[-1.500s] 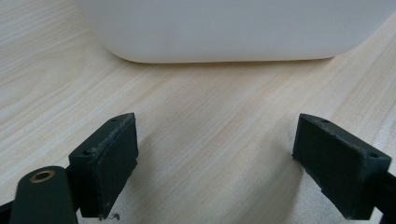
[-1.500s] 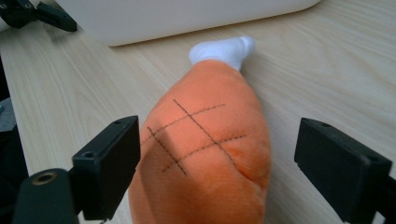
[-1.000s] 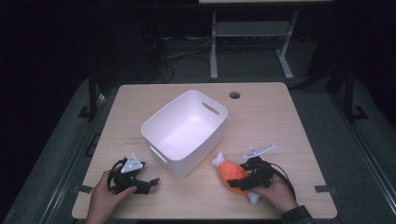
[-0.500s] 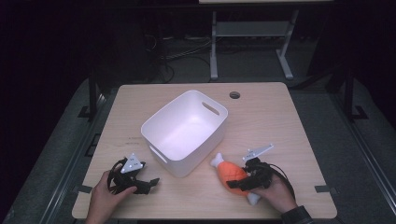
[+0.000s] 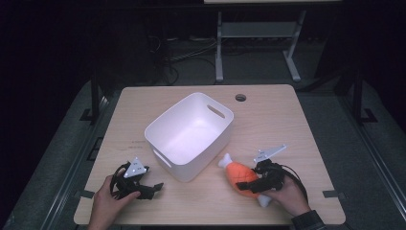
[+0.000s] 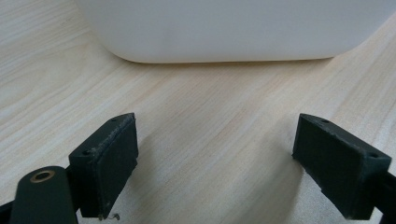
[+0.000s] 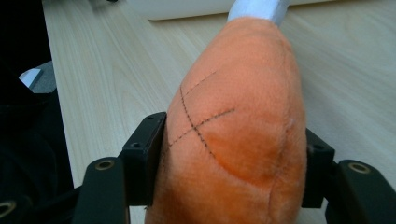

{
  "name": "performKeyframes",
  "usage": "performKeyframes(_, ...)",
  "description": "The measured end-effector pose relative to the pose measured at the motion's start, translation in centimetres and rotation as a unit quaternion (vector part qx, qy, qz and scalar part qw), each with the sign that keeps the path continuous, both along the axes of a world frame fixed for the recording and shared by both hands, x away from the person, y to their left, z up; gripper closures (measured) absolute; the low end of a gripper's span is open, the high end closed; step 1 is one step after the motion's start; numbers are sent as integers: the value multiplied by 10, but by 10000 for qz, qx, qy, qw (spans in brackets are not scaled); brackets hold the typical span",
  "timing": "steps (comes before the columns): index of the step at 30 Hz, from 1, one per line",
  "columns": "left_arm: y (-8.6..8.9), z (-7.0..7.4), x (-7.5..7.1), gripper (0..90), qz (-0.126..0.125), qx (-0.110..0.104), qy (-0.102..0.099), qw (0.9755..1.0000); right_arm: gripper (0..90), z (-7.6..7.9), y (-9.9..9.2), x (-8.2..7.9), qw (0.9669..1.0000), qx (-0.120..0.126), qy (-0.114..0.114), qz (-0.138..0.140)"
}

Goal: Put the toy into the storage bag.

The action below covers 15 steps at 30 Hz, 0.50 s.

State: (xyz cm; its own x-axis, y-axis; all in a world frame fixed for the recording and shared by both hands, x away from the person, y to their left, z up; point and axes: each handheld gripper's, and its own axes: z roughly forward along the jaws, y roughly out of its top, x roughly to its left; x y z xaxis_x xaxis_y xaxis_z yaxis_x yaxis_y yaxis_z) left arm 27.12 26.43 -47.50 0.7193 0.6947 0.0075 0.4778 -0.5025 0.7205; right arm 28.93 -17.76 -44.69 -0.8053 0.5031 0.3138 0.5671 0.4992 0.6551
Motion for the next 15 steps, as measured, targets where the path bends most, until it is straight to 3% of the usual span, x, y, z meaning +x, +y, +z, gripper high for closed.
performKeyframes(15, 0, 0, 0, 132, 1, -2, 5, 10000, 377, 31, -9, 6, 9995, 3, -309, 53)
